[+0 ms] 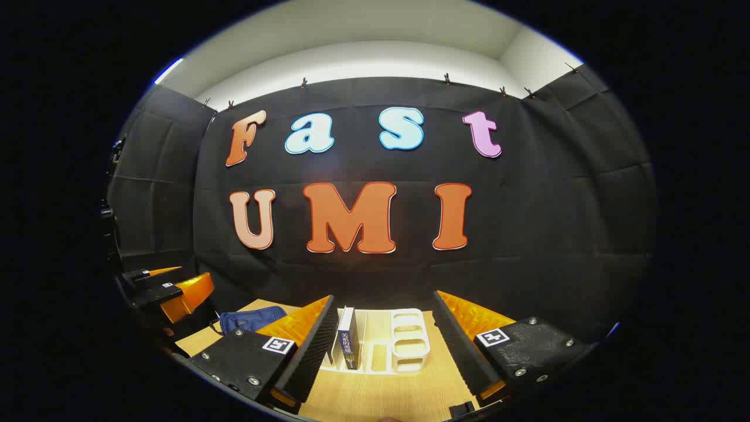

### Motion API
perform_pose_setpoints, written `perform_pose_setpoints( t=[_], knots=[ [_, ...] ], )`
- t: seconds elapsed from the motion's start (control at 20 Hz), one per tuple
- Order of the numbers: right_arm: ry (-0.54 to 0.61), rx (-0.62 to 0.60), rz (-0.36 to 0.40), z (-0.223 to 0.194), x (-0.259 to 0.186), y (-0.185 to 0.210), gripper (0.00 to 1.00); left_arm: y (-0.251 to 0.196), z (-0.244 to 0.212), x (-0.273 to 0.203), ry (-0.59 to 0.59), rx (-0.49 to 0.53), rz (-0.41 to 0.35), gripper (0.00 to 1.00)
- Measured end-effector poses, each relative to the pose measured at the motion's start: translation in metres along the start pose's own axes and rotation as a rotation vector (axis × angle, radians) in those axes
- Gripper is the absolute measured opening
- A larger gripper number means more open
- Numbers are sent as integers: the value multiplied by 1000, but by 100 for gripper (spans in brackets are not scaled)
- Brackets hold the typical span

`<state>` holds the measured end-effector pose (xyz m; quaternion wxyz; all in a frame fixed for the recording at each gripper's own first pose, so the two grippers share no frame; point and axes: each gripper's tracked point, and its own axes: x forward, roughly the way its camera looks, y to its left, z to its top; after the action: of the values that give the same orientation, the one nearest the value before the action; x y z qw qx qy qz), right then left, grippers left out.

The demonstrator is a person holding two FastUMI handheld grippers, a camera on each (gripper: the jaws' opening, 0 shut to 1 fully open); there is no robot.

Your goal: Open the schoolbag, grab two books from the bookshelf and put them into the schoolbag.

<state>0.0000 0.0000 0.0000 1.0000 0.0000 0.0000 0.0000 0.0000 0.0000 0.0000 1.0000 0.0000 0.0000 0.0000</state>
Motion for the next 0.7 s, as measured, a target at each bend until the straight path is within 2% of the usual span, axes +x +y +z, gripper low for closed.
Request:
perform_pose_setpoints(
  t=[0.2,0.45,0.6,0.7],
  knots=[
    [7,-2,16,-3,7,6,97,4,-2,5,5,19,8,94],
    [15,-11,28,-6,13,9,97,3,-7,8,11,-5,4,94],
    [14,-6,22,-6,15,6,97,-5,1,8,-26,-49,-31,94],
    [18,2,22,-6,17,4,97,1,2,9,-34,-28,-5,94]
  ],
)
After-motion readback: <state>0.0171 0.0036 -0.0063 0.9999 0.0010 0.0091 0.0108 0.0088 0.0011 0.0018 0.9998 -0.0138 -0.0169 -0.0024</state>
